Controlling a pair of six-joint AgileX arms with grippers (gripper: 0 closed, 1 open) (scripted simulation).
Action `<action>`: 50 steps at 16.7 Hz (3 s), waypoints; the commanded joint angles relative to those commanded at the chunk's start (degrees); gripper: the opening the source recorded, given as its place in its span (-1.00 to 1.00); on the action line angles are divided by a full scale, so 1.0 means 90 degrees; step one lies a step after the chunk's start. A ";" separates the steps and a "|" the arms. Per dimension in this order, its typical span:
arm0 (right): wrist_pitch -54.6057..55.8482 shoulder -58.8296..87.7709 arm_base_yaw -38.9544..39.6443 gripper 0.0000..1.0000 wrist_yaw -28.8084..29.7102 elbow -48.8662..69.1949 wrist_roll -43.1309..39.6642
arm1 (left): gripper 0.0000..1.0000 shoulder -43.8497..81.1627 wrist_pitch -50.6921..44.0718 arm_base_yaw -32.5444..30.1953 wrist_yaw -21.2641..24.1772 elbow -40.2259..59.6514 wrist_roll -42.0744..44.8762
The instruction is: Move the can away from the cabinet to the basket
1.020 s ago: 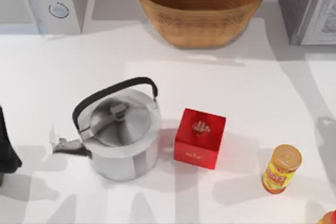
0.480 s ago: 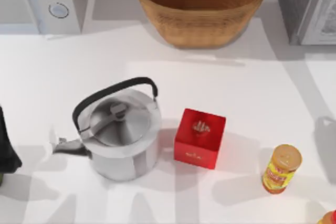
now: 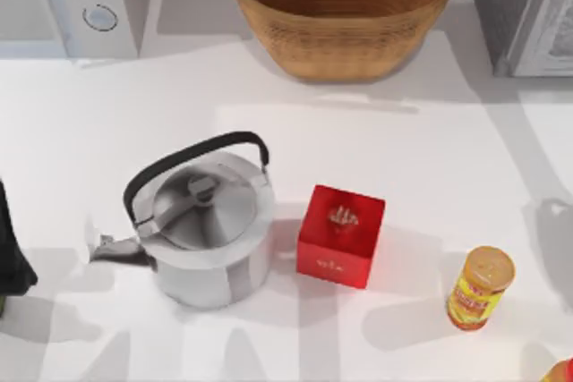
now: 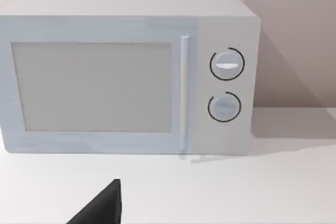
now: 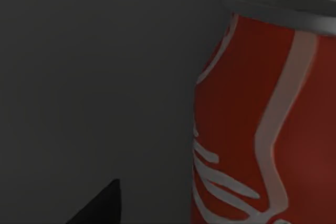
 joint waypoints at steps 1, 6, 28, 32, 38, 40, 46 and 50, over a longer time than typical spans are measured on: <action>0.0000 0.0000 0.0000 1.00 0.0000 0.0000 0.0000 | 1.00 0.0000 0.0000 0.0000 0.0000 0.0000 0.0000; 0.0000 0.0000 0.0000 0.40 0.0000 0.0000 0.0000 | 1.00 0.0000 0.0000 0.0000 0.0000 0.0000 0.0000; -0.0274 -0.0470 0.0216 -1.00 0.0147 -0.0209 0.0007 | 1.00 0.0000 0.0000 0.0000 0.0000 0.0000 0.0000; -0.0993 -0.1720 0.0661 -1.00 0.0589 -0.0715 0.0006 | 1.00 0.0000 0.0000 0.0000 0.0000 0.0000 0.0000; -0.1762 -0.2991 0.1141 -1.00 0.1081 -0.1243 0.0007 | 1.00 0.0000 0.0000 0.0000 0.0000 0.0000 0.0000; -0.1763 -0.2992 0.1141 -1.00 0.1082 -0.1243 0.0007 | 1.00 0.0000 0.0000 0.0000 0.0000 0.0000 0.0000; -0.1496 -0.3473 0.1009 -1.00 0.0921 -0.1920 0.0015 | 1.00 0.0000 0.0000 0.0000 0.0000 0.0000 0.0000; -0.0930 -0.4636 0.0726 -1.00 0.0602 -0.3643 0.0007 | 1.00 0.0000 0.0000 0.0000 0.0000 0.0000 0.0000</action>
